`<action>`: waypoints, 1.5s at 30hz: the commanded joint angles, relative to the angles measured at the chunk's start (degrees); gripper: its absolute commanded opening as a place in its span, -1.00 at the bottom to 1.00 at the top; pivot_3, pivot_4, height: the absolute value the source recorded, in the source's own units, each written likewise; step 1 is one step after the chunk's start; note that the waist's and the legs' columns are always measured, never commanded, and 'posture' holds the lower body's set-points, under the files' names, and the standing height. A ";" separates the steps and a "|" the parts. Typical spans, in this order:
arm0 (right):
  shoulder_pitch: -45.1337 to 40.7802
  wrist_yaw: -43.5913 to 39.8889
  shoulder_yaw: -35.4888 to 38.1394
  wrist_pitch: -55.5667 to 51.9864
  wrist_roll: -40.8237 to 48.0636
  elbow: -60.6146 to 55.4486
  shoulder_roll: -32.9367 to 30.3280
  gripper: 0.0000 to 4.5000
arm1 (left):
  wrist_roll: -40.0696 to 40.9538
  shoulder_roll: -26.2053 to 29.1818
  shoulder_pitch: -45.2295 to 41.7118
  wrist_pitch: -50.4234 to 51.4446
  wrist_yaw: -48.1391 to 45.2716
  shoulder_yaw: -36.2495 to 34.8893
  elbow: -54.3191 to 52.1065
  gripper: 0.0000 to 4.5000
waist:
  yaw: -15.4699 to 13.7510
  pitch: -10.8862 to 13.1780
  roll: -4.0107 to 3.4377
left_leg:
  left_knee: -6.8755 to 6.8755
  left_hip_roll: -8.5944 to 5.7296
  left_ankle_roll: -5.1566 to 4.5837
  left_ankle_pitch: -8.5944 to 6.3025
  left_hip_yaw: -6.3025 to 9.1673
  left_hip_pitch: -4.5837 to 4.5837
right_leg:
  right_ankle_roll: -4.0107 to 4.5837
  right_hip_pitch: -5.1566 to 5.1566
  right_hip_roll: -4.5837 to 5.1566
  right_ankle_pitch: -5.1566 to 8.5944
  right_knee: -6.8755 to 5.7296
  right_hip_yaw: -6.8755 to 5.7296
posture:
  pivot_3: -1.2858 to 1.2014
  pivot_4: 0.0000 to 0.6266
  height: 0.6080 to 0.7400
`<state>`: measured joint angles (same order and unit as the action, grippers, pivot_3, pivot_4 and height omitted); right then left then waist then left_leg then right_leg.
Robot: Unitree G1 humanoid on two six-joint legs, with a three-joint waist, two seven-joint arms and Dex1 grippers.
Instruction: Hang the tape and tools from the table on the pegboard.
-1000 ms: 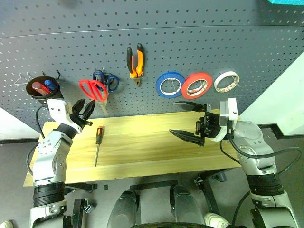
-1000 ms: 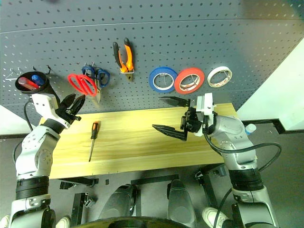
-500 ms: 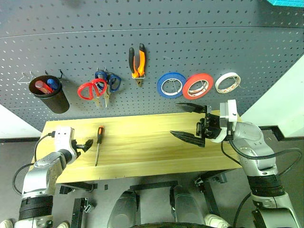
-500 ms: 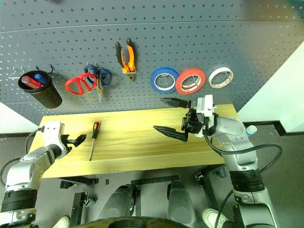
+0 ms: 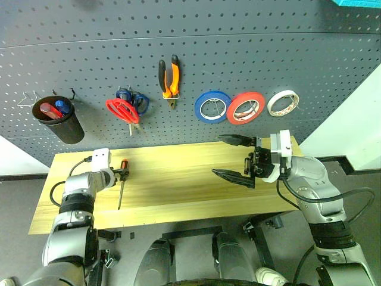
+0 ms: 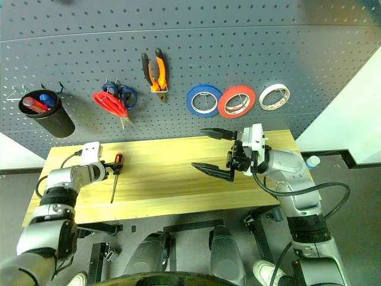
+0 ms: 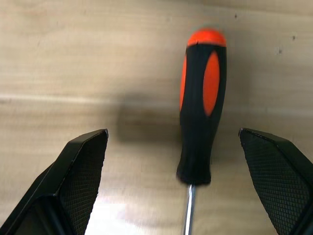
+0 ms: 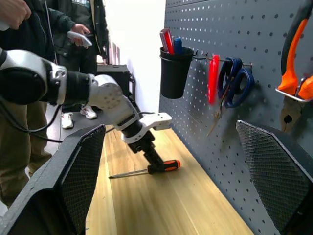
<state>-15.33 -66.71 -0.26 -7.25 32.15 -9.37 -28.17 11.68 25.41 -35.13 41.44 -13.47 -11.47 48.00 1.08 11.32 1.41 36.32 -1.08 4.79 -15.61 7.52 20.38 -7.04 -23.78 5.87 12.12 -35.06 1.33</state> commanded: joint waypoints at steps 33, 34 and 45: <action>2.75 -7.26 -2.77 6.41 -7.75 3.04 -7.09 1.00 | 8.45 7.14 34.34 -5.68 -21.03 -6.01 -48.40 -0.72 | 1.36 -0.01 0.01 | -0.11 0.04 0.03 0.00 -0.05 0.08 | 0.03 -0.23 0.02 0.01 -0.08 0.09 | 0.03 -0.59 1.00; 2.61 -7.43 -2.68 6.57 -7.45 3.28 -6.92 1.00 | 9.86 7.53 38.05 -7.20 -22.87 -7.79 -52.55 -0.72 | 1.28 -0.02 -0.02 | -0.11 0.05 0.03 0.00 -0.04 0.08 | 0.04 -0.24 0.01 0.01 -0.09 0.08 | 0.04 -0.59 1.00; -4.90 -5.24 -0.60 6.81 -0.60 4.27 0.76 1.00 | 44.30 10.85 32.82 -16.35 -26.13 -37.17 -69.50 -0.72 | -0.65 -0.06 0.00 | 0.18 0.08 0.02 0.00 0.00 -0.01 | 0.21 0.12 0.01 0.19 0.02 -0.03 | 0.08 -0.61 1.00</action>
<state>-18.64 -73.25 -2.93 -0.81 28.67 -3.93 -28.56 50.06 34.48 0.29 26.70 -41.41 -44.14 -19.35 0.43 11.26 1.41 36.52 -1.00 4.80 -15.61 7.53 20.39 -6.84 -23.66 5.88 12.30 -35.04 1.29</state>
